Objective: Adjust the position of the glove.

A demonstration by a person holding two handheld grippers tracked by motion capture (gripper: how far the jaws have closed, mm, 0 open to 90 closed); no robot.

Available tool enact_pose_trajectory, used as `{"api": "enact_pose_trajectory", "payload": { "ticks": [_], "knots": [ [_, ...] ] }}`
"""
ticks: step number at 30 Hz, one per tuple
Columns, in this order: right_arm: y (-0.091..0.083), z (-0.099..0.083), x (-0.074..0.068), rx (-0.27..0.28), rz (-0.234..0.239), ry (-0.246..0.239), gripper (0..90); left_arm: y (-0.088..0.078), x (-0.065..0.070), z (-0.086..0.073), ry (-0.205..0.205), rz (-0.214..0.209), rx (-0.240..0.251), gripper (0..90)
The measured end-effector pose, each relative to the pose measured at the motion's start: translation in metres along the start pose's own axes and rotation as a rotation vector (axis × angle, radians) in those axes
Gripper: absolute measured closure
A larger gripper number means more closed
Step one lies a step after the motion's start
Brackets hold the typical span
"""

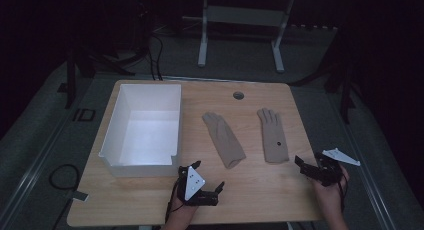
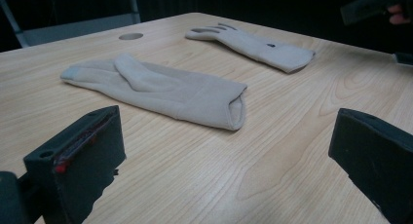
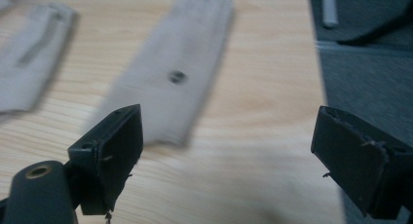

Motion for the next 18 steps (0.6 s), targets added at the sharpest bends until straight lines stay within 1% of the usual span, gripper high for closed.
{"api": "enact_pose_trajectory", "payload": {
  "ticks": [2,3,4,5,6,7,8,9,14,18],
  "knots": [
    [-0.003,0.007,-0.009,0.012,0.013,-0.024,11.5,0.0,0.0,0.0,0.002,-0.001,0.002,0.1],
    [-0.004,0.011,-0.013,0.018,0.031,-0.028,11.2,-0.001,0.0,0.0,0.001,-0.001,0.004,0.1],
    [-0.004,0.011,-0.013,0.018,0.031,-0.028,11.2,-0.001,0.0,0.0,0.001,-0.001,0.004,0.1],
    [-0.005,0.014,-0.017,0.019,0.044,-0.026,11.2,-0.001,0.0,0.0,0.001,-0.001,0.004,0.1],
    [-0.005,0.02,-0.025,0.021,0.061,-0.035,11.2,0.0,0.0,0.0,0.001,-0.002,0.004,0.1],
    [-0.005,0.02,-0.025,0.021,0.061,-0.035,11.2,-0.001,0.0,0.0,0.001,-0.002,0.004,0.1],
    [-0.006,0.027,-0.032,0.031,0.067,-0.049,12.9,-0.001,0.0,0.0,0.0,-0.002,0.004,0.1],
    [-0.006,0.031,-0.035,0.034,0.069,-0.056,13.1,-0.001,0.0,0.0,0.0,-0.004,0.004,0.1],
    [-0.005,0.049,-0.053,0.043,0.112,-0.078,13.8,-0.001,0.0,0.0,0.0,-0.003,0.003,0.1],
    [-0.004,0.061,-0.069,0.05,0.14,-0.111,15.1,-0.001,0.0,0.0,0.002,-0.002,0.003,0.1]
  ]
}}
Point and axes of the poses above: each handheld gripper's, and its own axes: y roughly forward along the jaws, z roughly out of its top, x roughly to its right, the point moved 8 cm from there along y, roughly forward along the jaws, and after that the axes turned 11 degrees about -z, right-handed, at the moved point
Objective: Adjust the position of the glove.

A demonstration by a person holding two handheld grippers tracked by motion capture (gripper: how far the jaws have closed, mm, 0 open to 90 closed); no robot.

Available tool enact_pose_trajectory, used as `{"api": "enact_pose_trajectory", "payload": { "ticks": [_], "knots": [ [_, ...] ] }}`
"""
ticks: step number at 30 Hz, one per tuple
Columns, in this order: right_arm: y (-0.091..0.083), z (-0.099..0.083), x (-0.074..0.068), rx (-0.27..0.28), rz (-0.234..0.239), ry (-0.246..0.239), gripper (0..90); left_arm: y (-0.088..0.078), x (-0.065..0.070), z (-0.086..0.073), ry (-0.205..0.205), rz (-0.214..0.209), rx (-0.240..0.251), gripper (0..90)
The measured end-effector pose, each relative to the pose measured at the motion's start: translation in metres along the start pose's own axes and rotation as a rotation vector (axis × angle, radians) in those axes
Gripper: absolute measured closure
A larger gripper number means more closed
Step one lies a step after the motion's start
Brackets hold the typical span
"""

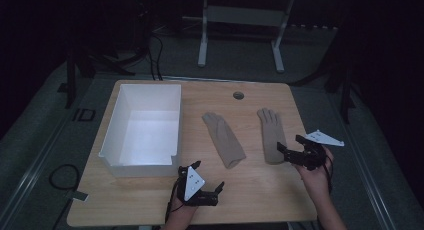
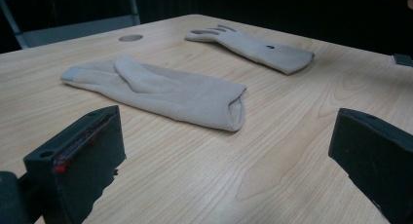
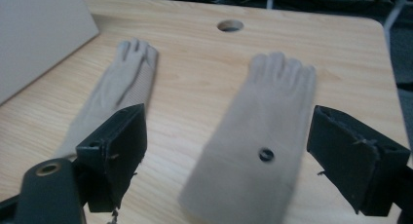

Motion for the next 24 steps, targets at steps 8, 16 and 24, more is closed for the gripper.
{"api": "enact_pose_trajectory", "payload": {
  "ticks": [8,16,24],
  "knots": [
    [0.017,0.017,-0.037,-0.033,0.057,-0.112,20.5,0.0,0.0,0.0,-0.003,-0.001,0.0,0.1],
    [0.034,0.025,-0.072,-0.038,0.13,-0.148,28.3,0.0,0.001,0.0,0.003,-0.005,-0.002,0.1],
    [0.063,0.031,-0.115,-0.058,0.215,-0.163,39.0,0.0,0.001,0.0,0.002,-0.003,0.006,0.1]
  ]
}}
Point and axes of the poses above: each handheld gripper's, and its own axes: y roughly forward along the jaws, z roughly out of its top, x roughly to its right, the point moved 8 cm from there along y, roughly forward along the jaws, and after that the axes turned 11 degrees about -z, right-handed, at the moved point
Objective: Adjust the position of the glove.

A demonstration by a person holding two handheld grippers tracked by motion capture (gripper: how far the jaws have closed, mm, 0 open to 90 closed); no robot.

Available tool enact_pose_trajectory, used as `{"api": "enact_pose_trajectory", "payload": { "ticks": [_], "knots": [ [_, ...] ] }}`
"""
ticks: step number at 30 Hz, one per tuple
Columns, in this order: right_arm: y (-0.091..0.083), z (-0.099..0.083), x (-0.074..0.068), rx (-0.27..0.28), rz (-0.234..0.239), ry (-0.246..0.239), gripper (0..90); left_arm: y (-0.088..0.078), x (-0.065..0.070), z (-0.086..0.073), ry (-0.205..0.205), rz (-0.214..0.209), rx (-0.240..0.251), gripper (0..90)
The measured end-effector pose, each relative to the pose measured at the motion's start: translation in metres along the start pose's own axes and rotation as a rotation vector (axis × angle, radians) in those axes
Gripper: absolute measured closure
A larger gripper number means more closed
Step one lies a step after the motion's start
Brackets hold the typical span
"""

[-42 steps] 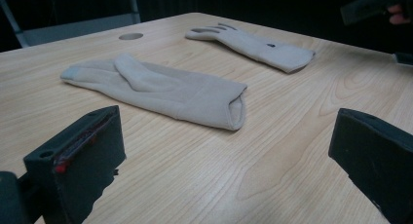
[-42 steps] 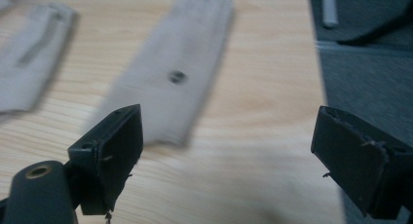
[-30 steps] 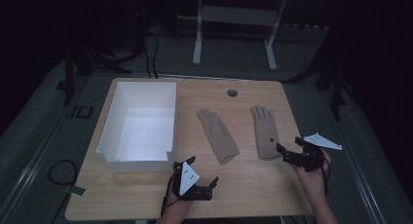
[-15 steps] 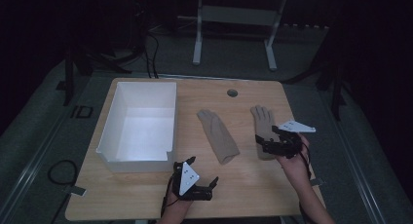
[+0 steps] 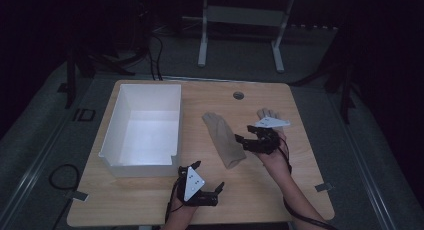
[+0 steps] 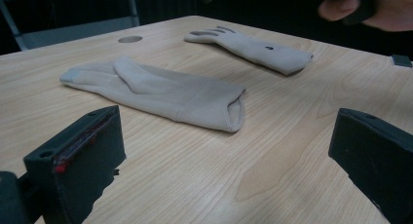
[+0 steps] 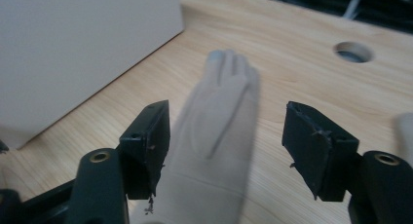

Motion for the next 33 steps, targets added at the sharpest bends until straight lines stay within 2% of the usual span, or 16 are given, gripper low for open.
{"api": "enact_pose_trajectory", "payload": {
  "ticks": [3,4,7,12,16,19,21,27,28,32,33],
  "knots": [
    [0.013,0.001,-0.008,-0.018,0.028,-0.006,41.3,0.0,0.0,0.0,0.0,0.001,0.0,0.1],
    [0.018,0.001,-0.01,-0.024,0.025,-0.01,43.9,0.0,0.0,0.0,0.002,0.0,0.001,0.1],
    [0.028,0.002,-0.013,-0.031,0.037,-0.004,44.2,0.0,0.0,0.0,0.003,-0.003,0.001,0.1],
    [0.044,0.002,-0.015,-0.053,0.024,-0.013,47.9,-0.001,0.0,0.0,0.0,-0.005,0.003,0.1],
    [0.066,-0.001,-0.015,-0.087,-0.003,-0.031,50.0,0.0,0.0,0.0,0.0,-0.006,0.004,0.1],
    [0.074,-0.002,-0.014,-0.092,-0.019,-0.035,50.6,-0.001,0.0,0.0,-0.001,-0.007,0.004,0.1],
    [0.086,-0.004,-0.012,-0.094,-0.033,-0.052,51.3,-0.001,0.0,0.0,-0.002,-0.008,0.006,0.1],
    [0.107,-0.011,-0.013,-0.129,-0.022,-0.048,51.5,0.0,0.0,0.0,-0.003,-0.015,0.005,0.1],
    [0.111,-0.014,-0.012,-0.137,-0.036,-0.059,52.4,0.0,0.001,0.0,-0.003,-0.015,0.005,0.1],
    [0.12,-0.021,-0.012,-0.165,-0.042,-0.047,54.1,0.0,0.001,0.0,0.0,-0.015,0.004,0.1],
    [0.121,-0.024,-0.012,-0.151,-0.031,-0.003,58.5,0.0,0.001,0.0,0.006,-0.014,0.005,0.1]
  ]
}}
Point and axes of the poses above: each handheld gripper's, and its own axes: y roughly forward along the jaws, z roughly out of its top, x roughly to its right, the point moved 8 cm from there along y, roughly forward along the jaws, and after that the axes turned 11 degrees about -z, right-handed, at the moved point
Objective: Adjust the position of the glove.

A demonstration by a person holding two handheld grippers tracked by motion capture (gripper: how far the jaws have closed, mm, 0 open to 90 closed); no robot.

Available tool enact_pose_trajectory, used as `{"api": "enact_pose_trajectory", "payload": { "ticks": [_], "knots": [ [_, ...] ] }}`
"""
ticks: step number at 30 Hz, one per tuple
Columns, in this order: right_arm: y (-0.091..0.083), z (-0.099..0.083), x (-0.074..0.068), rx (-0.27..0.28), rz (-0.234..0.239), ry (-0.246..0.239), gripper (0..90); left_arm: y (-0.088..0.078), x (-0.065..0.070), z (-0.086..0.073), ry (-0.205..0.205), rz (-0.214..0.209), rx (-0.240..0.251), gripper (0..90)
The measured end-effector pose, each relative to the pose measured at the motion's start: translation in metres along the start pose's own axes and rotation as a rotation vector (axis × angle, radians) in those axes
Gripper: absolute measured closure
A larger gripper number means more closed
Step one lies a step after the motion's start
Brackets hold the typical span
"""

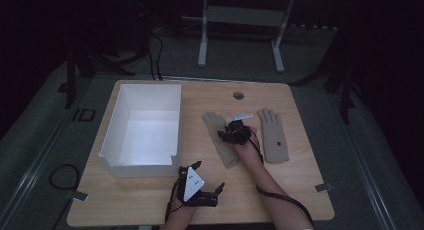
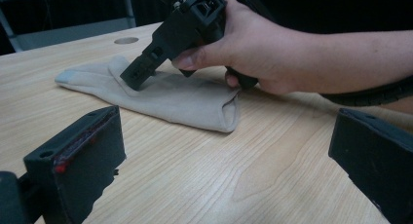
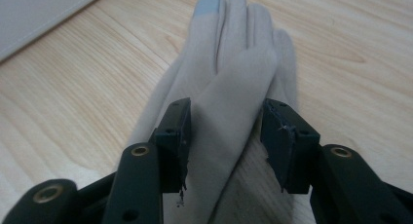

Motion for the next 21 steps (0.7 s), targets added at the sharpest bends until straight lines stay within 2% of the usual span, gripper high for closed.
{"api": "enact_pose_trajectory", "payload": {
  "ticks": [2,4,7,10,11,12,15,16,17,18,20,21],
  "knots": [
    [0.001,-0.001,-0.001,0.015,0.002,0.028,64.5,0.0,0.001,0.0,0.005,-0.001,-0.001,0.1],
    [0.0,-0.001,-0.005,0.017,0.009,0.026,75.2,0.0,0.001,0.0,0.007,0.0,-0.002,0.1],
    [0.0,-0.001,-0.008,0.013,-0.007,0.015,78.4,0.0,0.001,0.0,0.004,0.0,-0.002,0.1],
    [-0.007,0.005,-0.007,0.008,-0.005,0.069,80.4,0.0,0.001,0.0,0.0,-0.001,-0.003,0.1],
    [-0.007,0.005,-0.007,0.008,-0.005,0.069,80.4,0.0,0.001,0.0,0.0,-0.001,-0.003,0.1],
    [-0.017,0.01,-0.004,0.025,-0.004,0.102,80.8,0.0,0.001,0.0,-0.001,-0.001,-0.003,0.1],
    [-0.037,0.02,0.0,0.065,-0.003,0.138,80.9,0.0,0.001,0.0,-0.001,-0.001,-0.002,0.1],
    [-0.037,0.02,0.0,0.065,-0.003,0.138,80.9,0.0,0.001,0.0,-0.001,-0.001,-0.003,0.1],
    [-0.052,0.026,0.003,0.091,-0.02,0.154,80.9,0.0,0.001,0.0,0.0,0.001,-0.004,0.1],
    [-0.059,0.029,0.004,0.104,-0.023,0.172,80.8,0.0,0.001,0.0,0.0,0.001,-0.004,0.1],
    [-0.065,0.031,0.006,0.111,-0.026,0.185,80.8,0.0,0.0,0.0,0.002,0.003,-0.004,0.1],
    [-0.076,0.034,0.01,0.126,-0.059,0.202,80.8,0.0,0.0,0.0,0.006,0.005,-0.006,0.1]
  ]
}}
Point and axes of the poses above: each handheld gripper's, and its own axes: y roughly forward along the jaws, z roughly out of its top, x roughly to its right, the point moved 8 cm from there along y, roughly forward along the jaws, and after that the axes turned 11 degrees about -z, right-handed, at the moved point
